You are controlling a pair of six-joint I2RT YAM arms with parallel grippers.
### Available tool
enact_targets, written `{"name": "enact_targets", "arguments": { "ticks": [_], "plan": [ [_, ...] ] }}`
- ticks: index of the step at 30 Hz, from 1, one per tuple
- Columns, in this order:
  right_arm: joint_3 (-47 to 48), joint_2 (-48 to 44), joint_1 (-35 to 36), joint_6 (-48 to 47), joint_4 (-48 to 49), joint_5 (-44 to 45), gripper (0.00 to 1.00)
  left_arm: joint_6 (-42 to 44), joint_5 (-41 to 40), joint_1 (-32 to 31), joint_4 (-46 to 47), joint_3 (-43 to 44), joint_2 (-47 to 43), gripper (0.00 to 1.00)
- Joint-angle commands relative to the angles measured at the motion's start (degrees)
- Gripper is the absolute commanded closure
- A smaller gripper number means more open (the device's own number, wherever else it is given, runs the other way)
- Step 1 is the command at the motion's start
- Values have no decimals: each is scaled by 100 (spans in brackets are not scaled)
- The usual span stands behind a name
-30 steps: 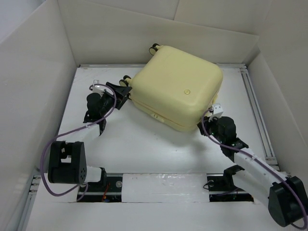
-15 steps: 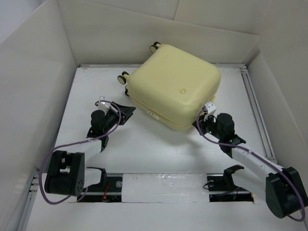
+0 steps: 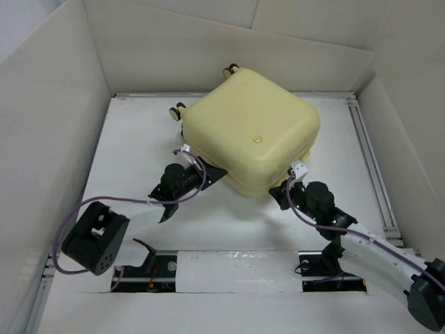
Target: Pack the luggage
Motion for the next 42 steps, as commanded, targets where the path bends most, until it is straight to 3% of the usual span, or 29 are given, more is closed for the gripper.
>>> {"name": "enact_targets", "arguments": {
  "ticks": [1,8,13,17,27,31,35,36,38,42],
  "plan": [
    [144,-419,564,579,223,303,100,62,-301,-424,517,284,491,55],
    [398,-122,1724,1300,-67,928,100,-650,-266,-917,2090,232,1573,65],
    [828,564,2671,1625,47,1269,100,-774,-636,-1366,2171,442,1627,68],
    [1206,1091,3463,1915,161,2261,100,-1002,-496,-1436,2346,513,1732,70],
    [2718,3095,3562,2846,-164,4828,100,-1125,-48,-1314,2549,145,1478,70],
    [2772,3429,3562,2847,231,4787,100,-1038,252,-797,2348,-49,804,59],
    [2492,3237,3562,2795,231,4734,100,-634,24,82,1111,-321,-620,23],
    [2429,3106,3562,2795,231,4733,100,-546,-72,302,411,-322,-893,12],
    [2376,2982,3562,2795,231,4681,100,-484,-126,1063,-77,-129,-1350,6],
    [2253,2762,3562,2672,231,4619,100,-651,453,2367,-378,513,-968,6]
  ]
}}
